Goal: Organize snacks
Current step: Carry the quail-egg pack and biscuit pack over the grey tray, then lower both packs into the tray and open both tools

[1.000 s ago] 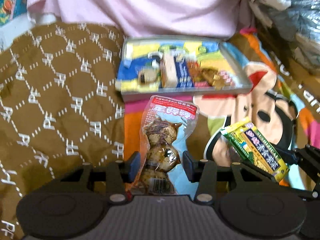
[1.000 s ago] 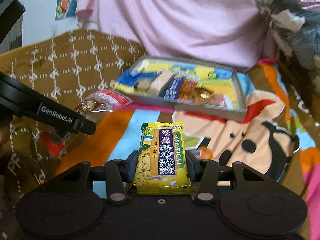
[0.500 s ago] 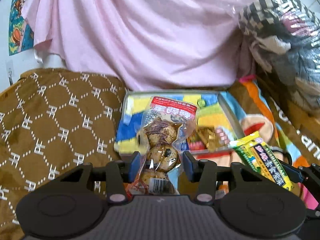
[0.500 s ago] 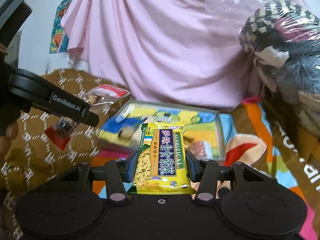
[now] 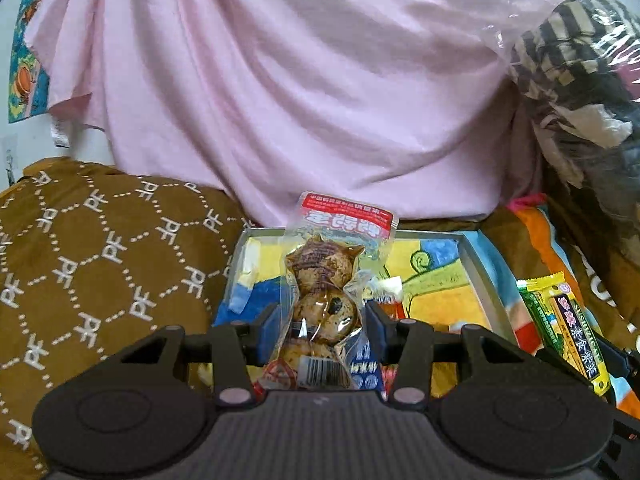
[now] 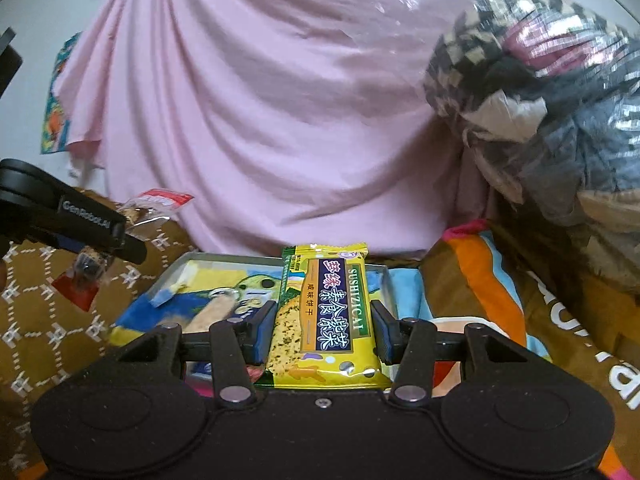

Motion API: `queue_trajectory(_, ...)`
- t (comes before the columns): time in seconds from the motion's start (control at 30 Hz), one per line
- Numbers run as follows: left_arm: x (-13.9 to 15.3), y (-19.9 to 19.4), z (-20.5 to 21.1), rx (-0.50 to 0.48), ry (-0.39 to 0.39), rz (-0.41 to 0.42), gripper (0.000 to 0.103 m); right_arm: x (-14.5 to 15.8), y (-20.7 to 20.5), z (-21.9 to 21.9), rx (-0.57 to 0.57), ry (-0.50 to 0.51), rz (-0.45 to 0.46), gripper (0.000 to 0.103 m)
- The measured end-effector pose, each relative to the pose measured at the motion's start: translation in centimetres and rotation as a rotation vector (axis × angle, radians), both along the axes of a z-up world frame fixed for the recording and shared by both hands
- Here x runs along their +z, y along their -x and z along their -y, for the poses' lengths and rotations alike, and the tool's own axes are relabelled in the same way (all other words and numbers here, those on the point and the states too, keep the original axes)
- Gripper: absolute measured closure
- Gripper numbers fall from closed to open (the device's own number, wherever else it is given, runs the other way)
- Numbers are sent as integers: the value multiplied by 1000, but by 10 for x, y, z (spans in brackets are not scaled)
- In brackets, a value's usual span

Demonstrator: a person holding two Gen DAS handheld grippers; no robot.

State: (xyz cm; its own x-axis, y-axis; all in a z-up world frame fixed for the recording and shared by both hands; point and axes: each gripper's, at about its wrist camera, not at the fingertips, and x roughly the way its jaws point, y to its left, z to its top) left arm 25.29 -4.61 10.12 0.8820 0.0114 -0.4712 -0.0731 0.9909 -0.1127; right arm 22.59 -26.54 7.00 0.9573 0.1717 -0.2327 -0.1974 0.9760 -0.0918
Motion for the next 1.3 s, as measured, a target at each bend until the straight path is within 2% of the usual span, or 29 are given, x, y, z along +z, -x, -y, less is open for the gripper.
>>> queue_trajectory(0.27,-31,-60,23,-56,8,-29,53,-30,-58,14,-40,-16,39,53)
queue_trajectory(0.6,-67,-117,68,-88,3,-81,53,-81,-95,20,-38,-57,30,53)
queue_trajectory(0.87,-80,-137,80,-75,-40,-113,52,-87,-104,21,-19,-81,44,53)
queue_trajectory(1.3,-89,-145,86,-73,-82,-132,51,-101,-121,19,-18,-73,-39,53)
